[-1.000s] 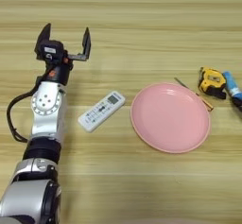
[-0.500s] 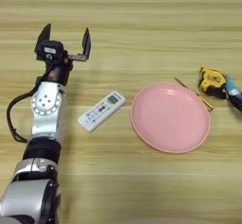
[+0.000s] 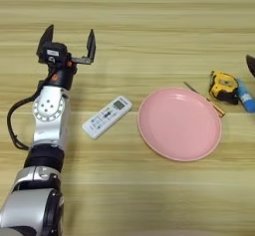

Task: Move the objects on the table

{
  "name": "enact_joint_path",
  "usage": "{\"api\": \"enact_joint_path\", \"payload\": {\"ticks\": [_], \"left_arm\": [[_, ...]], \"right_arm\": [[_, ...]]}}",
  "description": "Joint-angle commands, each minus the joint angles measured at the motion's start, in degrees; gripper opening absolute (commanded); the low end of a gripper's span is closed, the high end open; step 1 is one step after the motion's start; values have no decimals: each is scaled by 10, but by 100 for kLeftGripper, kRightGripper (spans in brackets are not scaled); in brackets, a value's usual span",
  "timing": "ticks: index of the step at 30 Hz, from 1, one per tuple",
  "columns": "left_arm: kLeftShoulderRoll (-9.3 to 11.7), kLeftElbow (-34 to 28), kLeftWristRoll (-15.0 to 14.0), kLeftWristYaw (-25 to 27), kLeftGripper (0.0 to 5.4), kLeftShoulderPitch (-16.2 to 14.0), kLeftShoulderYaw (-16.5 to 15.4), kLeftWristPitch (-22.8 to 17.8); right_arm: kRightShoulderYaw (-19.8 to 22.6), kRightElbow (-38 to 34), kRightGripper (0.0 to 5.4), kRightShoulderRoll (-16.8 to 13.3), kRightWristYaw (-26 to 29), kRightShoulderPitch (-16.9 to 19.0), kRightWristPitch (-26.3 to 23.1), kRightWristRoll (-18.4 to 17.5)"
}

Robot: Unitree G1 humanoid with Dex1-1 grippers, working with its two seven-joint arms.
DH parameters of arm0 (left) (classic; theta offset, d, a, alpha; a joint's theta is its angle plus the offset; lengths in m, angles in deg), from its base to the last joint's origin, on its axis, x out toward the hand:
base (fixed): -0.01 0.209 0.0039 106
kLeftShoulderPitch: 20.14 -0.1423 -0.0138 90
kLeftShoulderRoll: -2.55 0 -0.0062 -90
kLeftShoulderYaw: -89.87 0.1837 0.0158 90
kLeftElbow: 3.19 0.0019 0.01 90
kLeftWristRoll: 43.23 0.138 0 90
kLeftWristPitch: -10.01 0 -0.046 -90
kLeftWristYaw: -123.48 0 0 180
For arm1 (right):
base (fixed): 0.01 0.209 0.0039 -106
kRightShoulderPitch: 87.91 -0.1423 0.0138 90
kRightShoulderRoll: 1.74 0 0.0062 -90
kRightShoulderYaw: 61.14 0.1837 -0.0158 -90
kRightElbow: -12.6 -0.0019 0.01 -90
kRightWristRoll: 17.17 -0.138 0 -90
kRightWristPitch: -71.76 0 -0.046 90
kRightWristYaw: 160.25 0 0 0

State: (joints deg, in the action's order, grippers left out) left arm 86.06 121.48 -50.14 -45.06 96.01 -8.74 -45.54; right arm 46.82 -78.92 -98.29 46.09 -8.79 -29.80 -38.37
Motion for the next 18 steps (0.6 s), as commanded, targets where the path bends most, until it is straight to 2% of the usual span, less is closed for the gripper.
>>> {"api": "enact_joint_path", "payload": {"ticks": [1,10,18], "left_arm": [[0,-1,6,-1,540,7,4,4],[-1,-12,8,-5,540,2,7,2],[1,-14,8,-5,540,0,8,0]], "right_arm": [[-18,-30,440,1,17,7,14,-5],[-108,-76,532,-7,88,63,-1,5],[-170,-53,537,-31,155,115,11,27]]}}
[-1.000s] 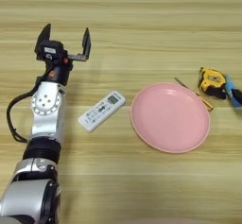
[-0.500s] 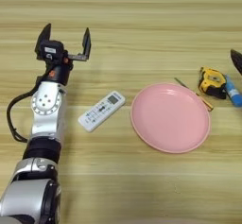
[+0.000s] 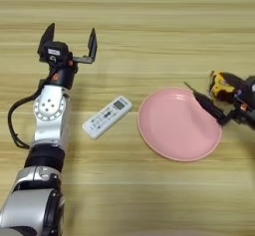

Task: Move the objects on the table

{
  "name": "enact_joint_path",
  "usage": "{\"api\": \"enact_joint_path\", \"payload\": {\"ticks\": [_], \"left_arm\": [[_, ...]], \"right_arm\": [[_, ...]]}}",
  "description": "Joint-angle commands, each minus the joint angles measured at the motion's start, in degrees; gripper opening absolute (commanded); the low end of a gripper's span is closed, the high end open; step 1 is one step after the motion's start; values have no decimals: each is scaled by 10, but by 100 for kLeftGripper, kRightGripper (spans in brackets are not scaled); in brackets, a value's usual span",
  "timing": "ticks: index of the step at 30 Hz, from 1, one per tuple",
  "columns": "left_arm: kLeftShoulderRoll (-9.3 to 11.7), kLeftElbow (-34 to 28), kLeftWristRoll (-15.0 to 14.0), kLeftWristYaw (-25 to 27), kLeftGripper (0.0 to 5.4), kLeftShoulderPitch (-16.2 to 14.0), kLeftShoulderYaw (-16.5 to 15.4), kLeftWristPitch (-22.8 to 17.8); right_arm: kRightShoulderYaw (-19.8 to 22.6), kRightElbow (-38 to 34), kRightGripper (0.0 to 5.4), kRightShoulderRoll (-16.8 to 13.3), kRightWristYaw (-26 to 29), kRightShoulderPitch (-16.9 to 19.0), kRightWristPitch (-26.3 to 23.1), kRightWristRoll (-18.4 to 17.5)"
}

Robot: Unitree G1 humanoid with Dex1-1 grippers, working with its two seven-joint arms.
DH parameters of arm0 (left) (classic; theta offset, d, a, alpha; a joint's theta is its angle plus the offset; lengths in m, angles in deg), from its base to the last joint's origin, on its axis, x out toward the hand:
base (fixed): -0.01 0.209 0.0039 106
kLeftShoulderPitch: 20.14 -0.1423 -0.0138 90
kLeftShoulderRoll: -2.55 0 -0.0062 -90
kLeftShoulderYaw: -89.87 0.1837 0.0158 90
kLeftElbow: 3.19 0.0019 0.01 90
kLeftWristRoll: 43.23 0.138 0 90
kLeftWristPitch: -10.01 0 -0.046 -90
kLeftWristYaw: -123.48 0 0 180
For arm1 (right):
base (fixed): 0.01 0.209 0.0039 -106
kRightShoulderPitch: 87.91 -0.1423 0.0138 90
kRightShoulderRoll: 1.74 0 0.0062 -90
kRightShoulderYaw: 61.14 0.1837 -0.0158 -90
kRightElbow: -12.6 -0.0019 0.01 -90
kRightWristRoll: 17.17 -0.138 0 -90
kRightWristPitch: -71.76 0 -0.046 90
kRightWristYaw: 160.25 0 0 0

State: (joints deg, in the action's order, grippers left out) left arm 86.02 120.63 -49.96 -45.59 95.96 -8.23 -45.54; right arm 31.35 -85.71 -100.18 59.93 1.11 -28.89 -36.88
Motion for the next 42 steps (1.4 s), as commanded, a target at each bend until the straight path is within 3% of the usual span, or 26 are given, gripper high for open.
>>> {"api": "enact_joint_path", "payload": {"ticks": [1,11,28,42], "left_arm": [[2,-4,6,1,540,1,3,0],[5,-2,4,7,540,2,2,0],[7,-2,2,12,540,-1,2,1],[6,2,3,13,540,1,2,2]], "right_arm": [[-17,19,537,-12,18,17,1,12],[-36,56,537,-13,28,18,-4,30],[-31,103,537,0,-17,-6,-30,54],[-42,120,537,-3,-20,-12,-40,69]]}}
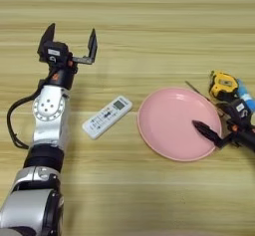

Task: Move the objects on the table

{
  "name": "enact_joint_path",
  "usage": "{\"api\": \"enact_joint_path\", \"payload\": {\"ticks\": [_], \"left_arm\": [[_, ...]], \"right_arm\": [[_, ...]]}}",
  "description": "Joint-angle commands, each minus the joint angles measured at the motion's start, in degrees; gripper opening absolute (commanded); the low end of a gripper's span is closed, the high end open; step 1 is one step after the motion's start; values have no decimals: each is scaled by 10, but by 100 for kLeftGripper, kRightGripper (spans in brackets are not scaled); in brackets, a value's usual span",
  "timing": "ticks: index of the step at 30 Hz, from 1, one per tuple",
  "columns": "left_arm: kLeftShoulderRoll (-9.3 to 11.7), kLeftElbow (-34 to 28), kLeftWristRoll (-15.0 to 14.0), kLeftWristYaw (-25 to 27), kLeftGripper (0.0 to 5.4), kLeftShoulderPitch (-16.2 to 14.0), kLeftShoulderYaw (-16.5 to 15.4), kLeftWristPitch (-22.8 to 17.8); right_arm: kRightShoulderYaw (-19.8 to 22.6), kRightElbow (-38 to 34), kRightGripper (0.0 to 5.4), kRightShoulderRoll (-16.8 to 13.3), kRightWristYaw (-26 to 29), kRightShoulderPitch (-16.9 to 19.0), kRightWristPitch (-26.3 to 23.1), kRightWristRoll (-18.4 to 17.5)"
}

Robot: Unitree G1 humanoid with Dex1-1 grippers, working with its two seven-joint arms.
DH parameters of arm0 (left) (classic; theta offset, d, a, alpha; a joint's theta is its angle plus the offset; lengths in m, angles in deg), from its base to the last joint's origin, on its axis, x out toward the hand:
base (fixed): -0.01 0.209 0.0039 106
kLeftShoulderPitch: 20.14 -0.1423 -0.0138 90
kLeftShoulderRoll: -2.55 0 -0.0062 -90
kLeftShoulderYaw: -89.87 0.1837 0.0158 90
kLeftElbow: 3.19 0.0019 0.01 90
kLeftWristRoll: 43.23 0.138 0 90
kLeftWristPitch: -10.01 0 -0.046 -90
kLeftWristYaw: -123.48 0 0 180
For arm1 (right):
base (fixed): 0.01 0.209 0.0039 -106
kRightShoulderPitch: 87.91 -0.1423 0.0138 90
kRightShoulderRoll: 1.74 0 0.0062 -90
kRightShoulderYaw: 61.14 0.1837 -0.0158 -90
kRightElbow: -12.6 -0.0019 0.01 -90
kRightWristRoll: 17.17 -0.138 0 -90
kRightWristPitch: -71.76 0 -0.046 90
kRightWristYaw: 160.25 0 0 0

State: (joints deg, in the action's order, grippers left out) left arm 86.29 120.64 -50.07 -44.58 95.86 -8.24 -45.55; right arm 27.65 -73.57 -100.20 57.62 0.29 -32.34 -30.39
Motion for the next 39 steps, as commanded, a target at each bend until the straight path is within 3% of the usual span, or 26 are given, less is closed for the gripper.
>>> {"api": "enact_joint_path", "payload": {"ticks": [1,6,21,39], "left_arm": [[3,2,5,2,540,3,2,2],[3,2,5,2,540,3,3,2],[1,5,7,0,540,5,3,3],[-3,8,10,-6,540,6,7,6]], "right_arm": [[-10,-6,537,-4,8,-1,-5,6],[-27,-30,537,-13,32,15,0,7],[-34,-40,537,-13,41,14,2,13],[-71,-33,537,7,56,-17,-6,8]]}}
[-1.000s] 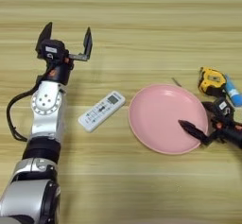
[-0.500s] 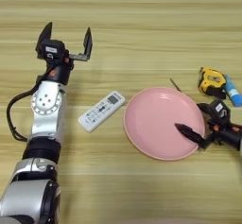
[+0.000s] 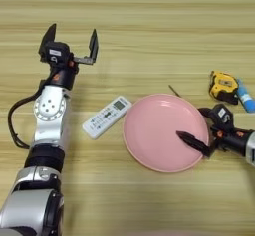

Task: Move the objects on the table

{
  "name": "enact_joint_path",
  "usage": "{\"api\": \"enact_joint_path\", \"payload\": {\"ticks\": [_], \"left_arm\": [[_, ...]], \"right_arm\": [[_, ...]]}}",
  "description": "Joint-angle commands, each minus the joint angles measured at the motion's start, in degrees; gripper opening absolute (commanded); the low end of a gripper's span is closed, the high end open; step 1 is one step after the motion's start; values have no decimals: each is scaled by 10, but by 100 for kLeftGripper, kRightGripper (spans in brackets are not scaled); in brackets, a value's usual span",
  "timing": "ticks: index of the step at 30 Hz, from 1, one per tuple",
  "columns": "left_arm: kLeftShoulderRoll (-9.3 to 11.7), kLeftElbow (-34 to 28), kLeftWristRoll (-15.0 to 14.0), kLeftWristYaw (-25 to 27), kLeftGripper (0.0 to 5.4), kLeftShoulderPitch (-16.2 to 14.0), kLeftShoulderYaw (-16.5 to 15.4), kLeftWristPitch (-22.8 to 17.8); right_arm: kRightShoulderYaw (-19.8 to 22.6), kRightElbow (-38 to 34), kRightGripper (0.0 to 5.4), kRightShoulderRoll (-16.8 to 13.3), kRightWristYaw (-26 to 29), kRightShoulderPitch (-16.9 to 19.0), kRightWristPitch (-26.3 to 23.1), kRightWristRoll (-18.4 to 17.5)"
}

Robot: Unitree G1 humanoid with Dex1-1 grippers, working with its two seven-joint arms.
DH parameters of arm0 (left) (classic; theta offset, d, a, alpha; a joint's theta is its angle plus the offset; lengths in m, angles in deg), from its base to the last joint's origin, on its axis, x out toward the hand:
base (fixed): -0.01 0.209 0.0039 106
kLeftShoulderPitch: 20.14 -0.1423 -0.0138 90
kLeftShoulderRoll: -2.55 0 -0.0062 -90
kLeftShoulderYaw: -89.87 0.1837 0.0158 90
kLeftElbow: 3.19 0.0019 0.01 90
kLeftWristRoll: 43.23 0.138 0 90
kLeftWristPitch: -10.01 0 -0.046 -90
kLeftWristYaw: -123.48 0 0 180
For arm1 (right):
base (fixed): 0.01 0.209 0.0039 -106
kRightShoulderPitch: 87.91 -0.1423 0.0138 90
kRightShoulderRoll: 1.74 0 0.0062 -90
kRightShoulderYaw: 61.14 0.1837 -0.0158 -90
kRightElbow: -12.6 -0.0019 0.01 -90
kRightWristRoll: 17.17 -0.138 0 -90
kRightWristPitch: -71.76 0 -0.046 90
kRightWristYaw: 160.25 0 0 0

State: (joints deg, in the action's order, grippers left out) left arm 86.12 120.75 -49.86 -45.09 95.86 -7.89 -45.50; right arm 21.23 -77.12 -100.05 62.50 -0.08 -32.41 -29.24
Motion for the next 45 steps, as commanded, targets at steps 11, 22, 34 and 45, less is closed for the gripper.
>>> {"api": "enact_joint_path", "payload": {"ticks": [11,22,34,45], "left_arm": [[1,13,7,0,540,10,3,9],[0,10,8,-1,540,6,3,10],[1,16,8,-1,540,7,3,13],[2,21,6,1,540,8,2,16]], "right_arm": [[-29,24,537,25,14,-34,-4,2],[-47,34,537,38,18,-45,2,9],[-35,34,537,41,16,-48,10,5],[40,-16,537,78,5,-62,37,-76]]}}
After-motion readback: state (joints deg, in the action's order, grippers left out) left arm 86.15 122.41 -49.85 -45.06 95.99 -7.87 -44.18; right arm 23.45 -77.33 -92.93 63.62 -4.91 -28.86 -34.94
